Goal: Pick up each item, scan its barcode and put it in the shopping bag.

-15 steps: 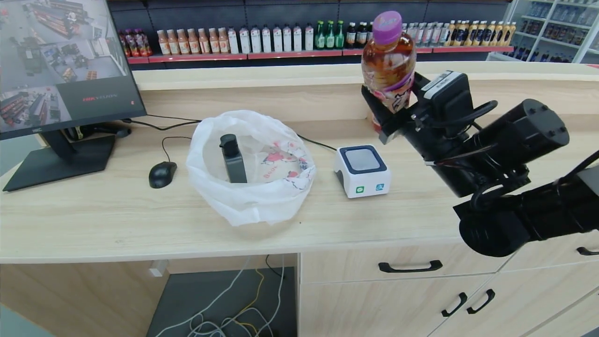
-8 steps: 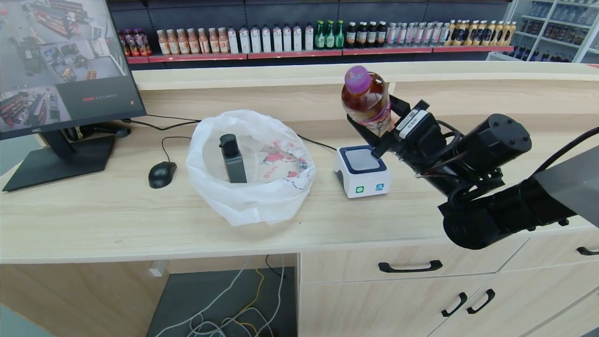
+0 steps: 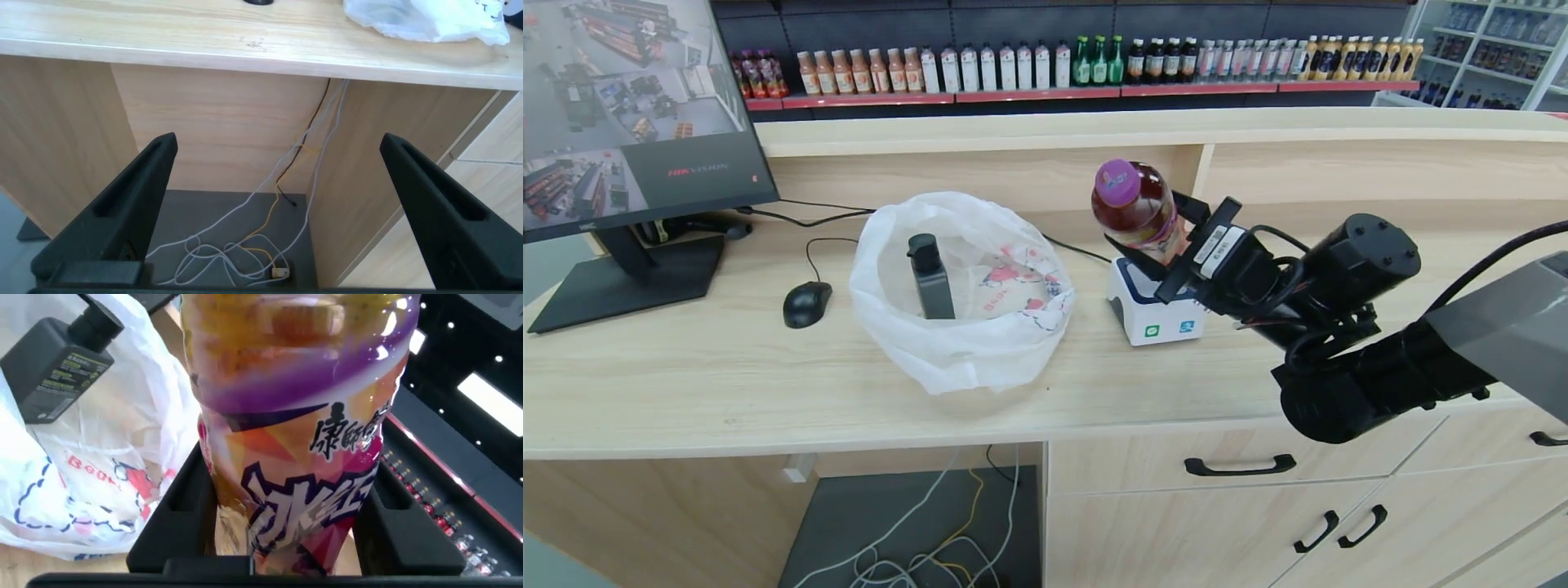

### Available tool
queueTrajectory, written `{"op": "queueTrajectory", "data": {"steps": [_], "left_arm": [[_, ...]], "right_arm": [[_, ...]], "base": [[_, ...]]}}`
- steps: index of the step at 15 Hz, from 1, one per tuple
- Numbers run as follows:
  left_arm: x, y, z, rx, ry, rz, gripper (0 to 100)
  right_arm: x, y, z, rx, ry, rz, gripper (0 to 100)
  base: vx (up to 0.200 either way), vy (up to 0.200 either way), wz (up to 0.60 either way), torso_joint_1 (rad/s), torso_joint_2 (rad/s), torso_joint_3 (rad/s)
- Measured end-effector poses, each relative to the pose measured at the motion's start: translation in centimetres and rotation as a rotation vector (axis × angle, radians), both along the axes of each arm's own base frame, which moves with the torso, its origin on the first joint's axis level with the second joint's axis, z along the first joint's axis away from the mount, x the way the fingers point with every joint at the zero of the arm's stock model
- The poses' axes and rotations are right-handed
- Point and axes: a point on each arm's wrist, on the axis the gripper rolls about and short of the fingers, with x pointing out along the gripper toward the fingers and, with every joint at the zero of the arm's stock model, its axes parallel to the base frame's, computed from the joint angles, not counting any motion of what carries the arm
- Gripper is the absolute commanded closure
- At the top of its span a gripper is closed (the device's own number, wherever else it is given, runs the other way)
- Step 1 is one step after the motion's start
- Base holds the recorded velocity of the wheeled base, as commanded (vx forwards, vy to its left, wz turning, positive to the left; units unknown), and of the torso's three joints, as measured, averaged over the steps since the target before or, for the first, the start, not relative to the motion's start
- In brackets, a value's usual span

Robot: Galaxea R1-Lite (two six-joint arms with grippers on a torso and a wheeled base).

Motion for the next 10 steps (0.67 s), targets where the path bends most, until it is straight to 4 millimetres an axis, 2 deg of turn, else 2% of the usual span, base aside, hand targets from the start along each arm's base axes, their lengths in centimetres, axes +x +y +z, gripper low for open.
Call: {"op": "queueTrajectory", "data": {"steps": [10], "left_arm": [[0.0, 0.0, 0.0, 0.0, 0.0, 0.0, 0]], "right_arm": [[0.6, 0.1, -1.7, -0.108, -0.063, 0.033, 100]], "base": [[0.0, 0.0, 0.0, 0.0, 0.0, 0.0]]}}
